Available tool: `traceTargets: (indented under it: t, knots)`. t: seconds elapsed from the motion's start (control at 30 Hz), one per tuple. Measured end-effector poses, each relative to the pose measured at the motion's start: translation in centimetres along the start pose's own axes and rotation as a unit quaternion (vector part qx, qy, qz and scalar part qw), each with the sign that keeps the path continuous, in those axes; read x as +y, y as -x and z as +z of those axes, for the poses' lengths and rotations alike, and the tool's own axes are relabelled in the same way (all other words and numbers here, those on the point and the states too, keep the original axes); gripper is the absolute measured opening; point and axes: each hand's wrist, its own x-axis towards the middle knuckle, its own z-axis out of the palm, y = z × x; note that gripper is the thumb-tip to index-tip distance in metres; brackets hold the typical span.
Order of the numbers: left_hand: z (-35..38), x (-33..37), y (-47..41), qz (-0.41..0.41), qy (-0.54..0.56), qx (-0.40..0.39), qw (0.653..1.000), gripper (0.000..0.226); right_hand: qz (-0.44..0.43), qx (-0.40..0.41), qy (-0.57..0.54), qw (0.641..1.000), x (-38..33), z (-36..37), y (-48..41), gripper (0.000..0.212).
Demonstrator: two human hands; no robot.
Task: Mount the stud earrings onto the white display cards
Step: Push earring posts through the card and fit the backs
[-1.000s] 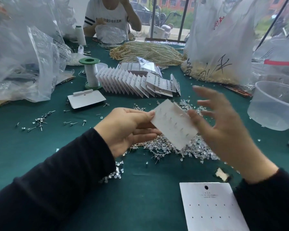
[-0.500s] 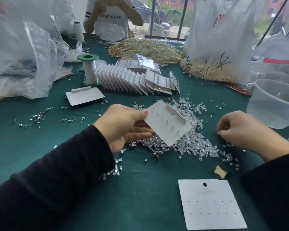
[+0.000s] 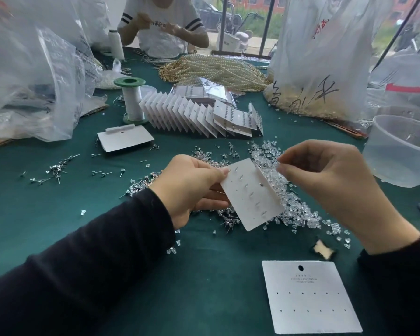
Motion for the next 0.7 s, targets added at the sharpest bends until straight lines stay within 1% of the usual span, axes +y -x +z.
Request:
traceTargets:
  t: [0.07, 0.17, 0.23, 0.5, 0.7]
  knots:
    - [0.3, -0.2, 0.1, 0.025, -0.025, 0.007, 0.999, 0.018, -0.050, 0.010, 0.012, 0.999, -0.4, 1.0, 0.4, 0.012]
    - [0.7, -0.4, 0.2, 0.065, -0.062, 0.016, 0.996, 0.024, -0.135, 0.022, 0.073, 0.988, -0.8, 2.7, 1.0, 0.009]
    - [0.8, -0.5, 0.3, 0.084, -0.072, 0.018, 0.994, 0.024, -0.157, 0.030, 0.098, 0.982, -0.8, 3.5, 1.2, 0.007]
    - [0.7, -0.7, 0.4, 0.131, -0.104, 0.017, 0.986, 0.025, -0.161, 0.042, 0.090, 0.982, -0.6, 4.3, 1.2, 0.005]
    - [0.7, -0.8, 0.3, 0.144, -0.116, 0.026, 0.982, 0.022, -0.149, 0.050, 0.064, 0.986, -0.7, 4.3, 1.3, 0.011]
